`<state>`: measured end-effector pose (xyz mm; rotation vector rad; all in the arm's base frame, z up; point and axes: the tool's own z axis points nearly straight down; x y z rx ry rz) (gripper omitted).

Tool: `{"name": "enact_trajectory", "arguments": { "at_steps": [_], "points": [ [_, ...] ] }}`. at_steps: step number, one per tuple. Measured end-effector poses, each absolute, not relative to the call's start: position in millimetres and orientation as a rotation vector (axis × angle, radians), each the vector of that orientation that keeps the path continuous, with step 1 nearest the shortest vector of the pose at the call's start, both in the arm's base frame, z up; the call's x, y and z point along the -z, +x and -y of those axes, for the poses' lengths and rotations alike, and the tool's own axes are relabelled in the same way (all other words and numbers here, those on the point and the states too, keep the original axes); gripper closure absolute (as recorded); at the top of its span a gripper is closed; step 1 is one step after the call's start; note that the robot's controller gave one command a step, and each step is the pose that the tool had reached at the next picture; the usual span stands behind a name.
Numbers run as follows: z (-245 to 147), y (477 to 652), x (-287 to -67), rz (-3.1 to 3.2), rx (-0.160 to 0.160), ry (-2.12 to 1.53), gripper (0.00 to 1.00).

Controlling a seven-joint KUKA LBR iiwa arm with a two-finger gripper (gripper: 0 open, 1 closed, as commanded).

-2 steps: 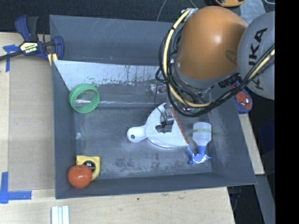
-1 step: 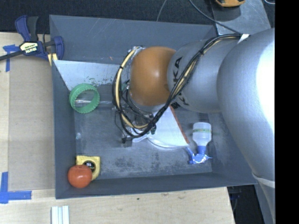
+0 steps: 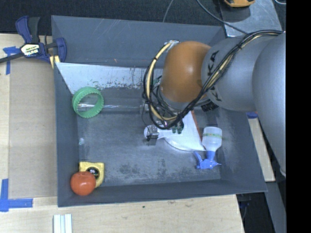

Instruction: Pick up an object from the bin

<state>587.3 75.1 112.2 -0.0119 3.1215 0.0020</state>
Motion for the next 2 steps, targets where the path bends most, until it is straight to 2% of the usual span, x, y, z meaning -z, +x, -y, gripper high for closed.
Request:
{"name": "enact_trajectory", "arguments": {
  "at_steps": [1,2],
  "points": [
    [-26.1,553.9,-109.0,-3.122,0.002,0.036,0.00],
    [-29.6,555.1,-109.2,-3.119,-0.002,0.030,1.00]
  ]
}}
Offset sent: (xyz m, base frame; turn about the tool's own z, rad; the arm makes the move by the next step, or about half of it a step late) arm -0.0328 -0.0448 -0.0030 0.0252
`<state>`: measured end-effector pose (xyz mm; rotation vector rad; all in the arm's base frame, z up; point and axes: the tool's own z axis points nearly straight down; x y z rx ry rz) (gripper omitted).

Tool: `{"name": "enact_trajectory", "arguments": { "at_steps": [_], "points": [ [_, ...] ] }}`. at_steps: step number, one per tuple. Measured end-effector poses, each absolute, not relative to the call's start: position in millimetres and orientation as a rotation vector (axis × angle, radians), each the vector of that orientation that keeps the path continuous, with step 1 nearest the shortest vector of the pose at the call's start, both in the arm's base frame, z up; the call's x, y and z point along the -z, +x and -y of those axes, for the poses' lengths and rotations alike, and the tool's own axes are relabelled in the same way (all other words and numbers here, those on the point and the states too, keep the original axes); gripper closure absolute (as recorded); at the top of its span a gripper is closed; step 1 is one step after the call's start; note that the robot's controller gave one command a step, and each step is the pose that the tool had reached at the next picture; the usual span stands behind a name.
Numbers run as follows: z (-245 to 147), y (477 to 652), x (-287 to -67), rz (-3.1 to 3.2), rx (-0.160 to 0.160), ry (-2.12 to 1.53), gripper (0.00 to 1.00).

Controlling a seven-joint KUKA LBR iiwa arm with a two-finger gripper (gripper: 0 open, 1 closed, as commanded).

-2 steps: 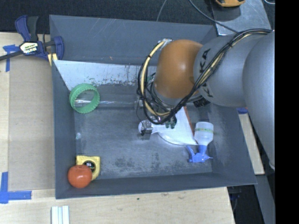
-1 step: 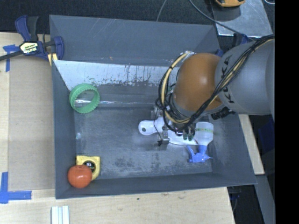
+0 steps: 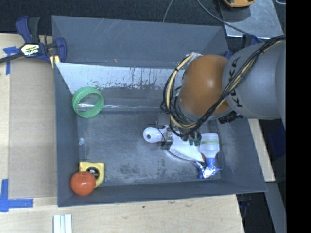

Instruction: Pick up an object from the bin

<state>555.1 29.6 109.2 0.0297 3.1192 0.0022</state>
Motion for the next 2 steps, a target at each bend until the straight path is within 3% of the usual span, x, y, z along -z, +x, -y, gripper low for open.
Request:
{"name": "enact_trajectory", "arguments": {
  "at_steps": [1,2],
  "points": [
    [-18,590.6,-94,-3.100,-0.007,0.292,1.00],
    [-8,589.5,-216,-3.082,-0.009,0.345,1.00]
  ]
}}
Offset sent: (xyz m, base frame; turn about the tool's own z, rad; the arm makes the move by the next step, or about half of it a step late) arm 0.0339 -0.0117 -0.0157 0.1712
